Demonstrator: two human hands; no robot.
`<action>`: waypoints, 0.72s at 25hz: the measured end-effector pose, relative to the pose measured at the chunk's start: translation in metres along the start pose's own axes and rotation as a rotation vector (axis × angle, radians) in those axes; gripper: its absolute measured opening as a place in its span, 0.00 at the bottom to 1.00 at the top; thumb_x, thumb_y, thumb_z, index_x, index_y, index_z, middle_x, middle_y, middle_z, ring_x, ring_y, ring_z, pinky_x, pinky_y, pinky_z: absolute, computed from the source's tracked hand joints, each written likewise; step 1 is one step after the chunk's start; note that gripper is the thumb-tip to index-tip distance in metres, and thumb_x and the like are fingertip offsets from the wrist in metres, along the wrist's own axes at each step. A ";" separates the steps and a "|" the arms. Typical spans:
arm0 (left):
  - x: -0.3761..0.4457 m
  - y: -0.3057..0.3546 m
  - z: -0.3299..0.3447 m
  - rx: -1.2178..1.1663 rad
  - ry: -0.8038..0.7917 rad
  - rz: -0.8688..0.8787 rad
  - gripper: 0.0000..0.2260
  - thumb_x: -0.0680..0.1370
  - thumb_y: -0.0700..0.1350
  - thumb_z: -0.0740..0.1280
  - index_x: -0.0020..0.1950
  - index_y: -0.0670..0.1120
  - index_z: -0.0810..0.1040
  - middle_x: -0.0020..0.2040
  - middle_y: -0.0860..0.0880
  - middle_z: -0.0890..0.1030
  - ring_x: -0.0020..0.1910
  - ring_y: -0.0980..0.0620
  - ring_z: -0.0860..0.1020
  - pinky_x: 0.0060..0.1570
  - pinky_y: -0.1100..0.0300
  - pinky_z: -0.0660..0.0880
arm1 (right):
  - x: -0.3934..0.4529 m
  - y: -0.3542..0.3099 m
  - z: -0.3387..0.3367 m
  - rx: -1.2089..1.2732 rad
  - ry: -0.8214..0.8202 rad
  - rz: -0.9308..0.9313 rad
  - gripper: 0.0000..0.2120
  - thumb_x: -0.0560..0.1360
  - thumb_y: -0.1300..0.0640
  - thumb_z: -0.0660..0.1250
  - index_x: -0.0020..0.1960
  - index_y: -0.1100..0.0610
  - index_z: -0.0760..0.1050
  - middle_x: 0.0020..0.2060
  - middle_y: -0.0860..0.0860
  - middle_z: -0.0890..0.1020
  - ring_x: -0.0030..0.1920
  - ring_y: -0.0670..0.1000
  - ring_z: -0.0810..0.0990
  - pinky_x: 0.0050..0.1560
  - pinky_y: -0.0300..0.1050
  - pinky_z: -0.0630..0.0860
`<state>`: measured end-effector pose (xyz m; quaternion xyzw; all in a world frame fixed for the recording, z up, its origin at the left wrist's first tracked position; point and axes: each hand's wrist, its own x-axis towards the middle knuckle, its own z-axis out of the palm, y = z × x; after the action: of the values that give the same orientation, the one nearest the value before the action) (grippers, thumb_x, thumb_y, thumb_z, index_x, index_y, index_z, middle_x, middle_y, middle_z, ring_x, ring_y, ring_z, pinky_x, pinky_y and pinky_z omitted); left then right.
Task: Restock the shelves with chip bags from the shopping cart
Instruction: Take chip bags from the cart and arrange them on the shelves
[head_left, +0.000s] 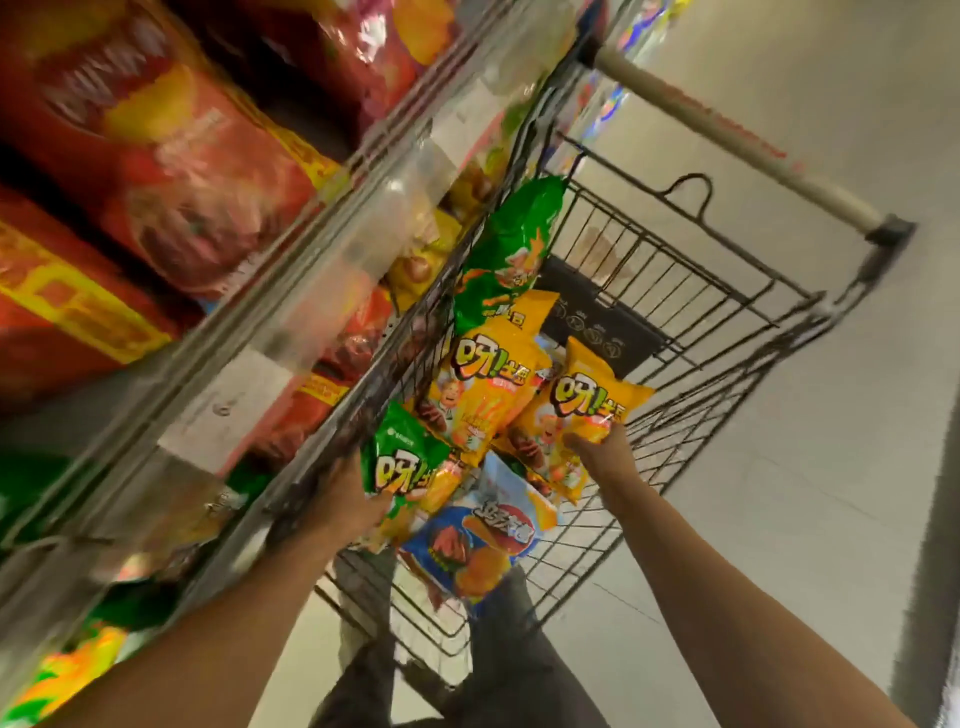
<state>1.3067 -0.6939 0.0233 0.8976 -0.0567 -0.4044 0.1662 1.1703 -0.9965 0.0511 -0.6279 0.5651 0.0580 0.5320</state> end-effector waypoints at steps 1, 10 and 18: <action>0.008 0.002 0.006 0.007 0.005 -0.045 0.41 0.75 0.51 0.74 0.82 0.44 0.56 0.79 0.40 0.63 0.77 0.39 0.64 0.72 0.44 0.66 | 0.018 0.001 0.002 0.031 -0.004 0.072 0.29 0.73 0.60 0.75 0.72 0.57 0.71 0.64 0.60 0.79 0.63 0.61 0.78 0.61 0.57 0.77; 0.034 0.009 0.034 0.109 0.075 -0.224 0.36 0.72 0.51 0.78 0.75 0.40 0.67 0.71 0.36 0.71 0.69 0.36 0.70 0.64 0.42 0.72 | 0.103 0.015 0.015 -0.099 -0.058 0.355 0.16 0.71 0.50 0.73 0.55 0.52 0.73 0.60 0.54 0.79 0.54 0.56 0.75 0.57 0.49 0.73; 0.005 0.019 0.038 0.067 0.144 -0.185 0.25 0.77 0.51 0.72 0.70 0.45 0.71 0.61 0.40 0.81 0.59 0.39 0.79 0.55 0.46 0.75 | 0.115 0.021 0.021 0.111 -0.108 0.429 0.18 0.79 0.57 0.65 0.68 0.56 0.74 0.61 0.56 0.80 0.59 0.56 0.81 0.44 0.37 0.77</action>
<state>1.2821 -0.7227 0.0033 0.9307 0.0249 -0.3505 0.1015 1.2055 -1.0512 -0.0480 -0.4591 0.6587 0.1721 0.5707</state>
